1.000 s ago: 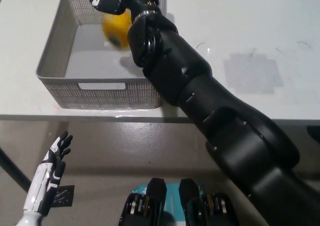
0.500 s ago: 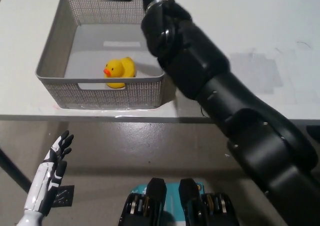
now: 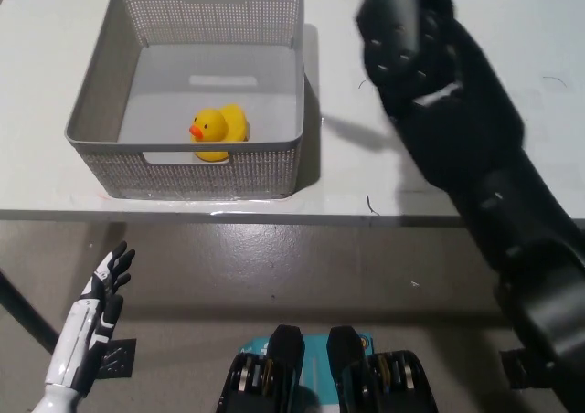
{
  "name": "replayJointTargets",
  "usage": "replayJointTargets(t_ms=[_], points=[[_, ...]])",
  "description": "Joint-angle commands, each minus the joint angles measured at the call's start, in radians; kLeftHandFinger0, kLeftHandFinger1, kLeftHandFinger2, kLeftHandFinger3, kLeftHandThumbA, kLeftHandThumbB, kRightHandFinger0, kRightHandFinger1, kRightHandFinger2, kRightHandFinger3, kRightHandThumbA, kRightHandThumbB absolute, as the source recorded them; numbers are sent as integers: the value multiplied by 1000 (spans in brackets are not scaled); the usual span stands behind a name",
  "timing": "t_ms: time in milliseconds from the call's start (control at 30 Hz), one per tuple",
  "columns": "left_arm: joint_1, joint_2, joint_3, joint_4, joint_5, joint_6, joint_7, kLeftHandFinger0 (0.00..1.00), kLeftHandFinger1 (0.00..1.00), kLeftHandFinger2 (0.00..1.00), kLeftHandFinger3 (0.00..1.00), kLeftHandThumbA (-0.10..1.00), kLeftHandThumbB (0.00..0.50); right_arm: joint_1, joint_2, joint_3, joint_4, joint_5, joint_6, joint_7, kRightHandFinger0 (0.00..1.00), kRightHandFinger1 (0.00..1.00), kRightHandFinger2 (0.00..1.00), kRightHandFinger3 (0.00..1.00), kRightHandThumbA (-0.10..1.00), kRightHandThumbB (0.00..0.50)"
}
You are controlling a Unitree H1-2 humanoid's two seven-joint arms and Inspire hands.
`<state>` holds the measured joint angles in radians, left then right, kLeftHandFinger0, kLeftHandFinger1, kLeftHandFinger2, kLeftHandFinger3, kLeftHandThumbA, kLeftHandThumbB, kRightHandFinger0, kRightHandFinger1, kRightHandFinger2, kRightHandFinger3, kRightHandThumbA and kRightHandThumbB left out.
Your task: Use the right hand to pick up a yellow duck toy and place it into a container on the left hand side
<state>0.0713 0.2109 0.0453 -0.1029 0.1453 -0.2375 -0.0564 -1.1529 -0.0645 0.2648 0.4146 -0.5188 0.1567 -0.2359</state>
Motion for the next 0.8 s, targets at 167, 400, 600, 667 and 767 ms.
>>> replayJointTargets(t_ms=[167,400,600,667,767], points=[[-2,34,-9,-49,20,23,-23,1000,1000,1000,1000,1000,0,259,-241,-293,-1065,55,100,122,1000,1000,1000,1000,979,305],[-20,37,-9,-30,24,25,-23,1000,1000,1000,1000,1000,0,590,-252,-286,-1212,101,-89,53,1000,1000,1000,1000,855,266],[-25,31,-15,-13,22,22,-25,1000,1000,1000,1000,1000,0,886,-143,-121,-1062,114,-472,-106,1000,1000,1000,1000,750,221],[-27,31,-14,-1,16,6,-24,1000,1000,1000,1000,1000,0,952,-115,-100,-994,115,-516,-126,879,933,1000,1000,785,213],[-24,30,-12,1,22,11,-20,1000,1000,1000,1000,1000,0,1040,-64,-43,-853,221,-563,-85,760,896,1000,1000,706,182]])
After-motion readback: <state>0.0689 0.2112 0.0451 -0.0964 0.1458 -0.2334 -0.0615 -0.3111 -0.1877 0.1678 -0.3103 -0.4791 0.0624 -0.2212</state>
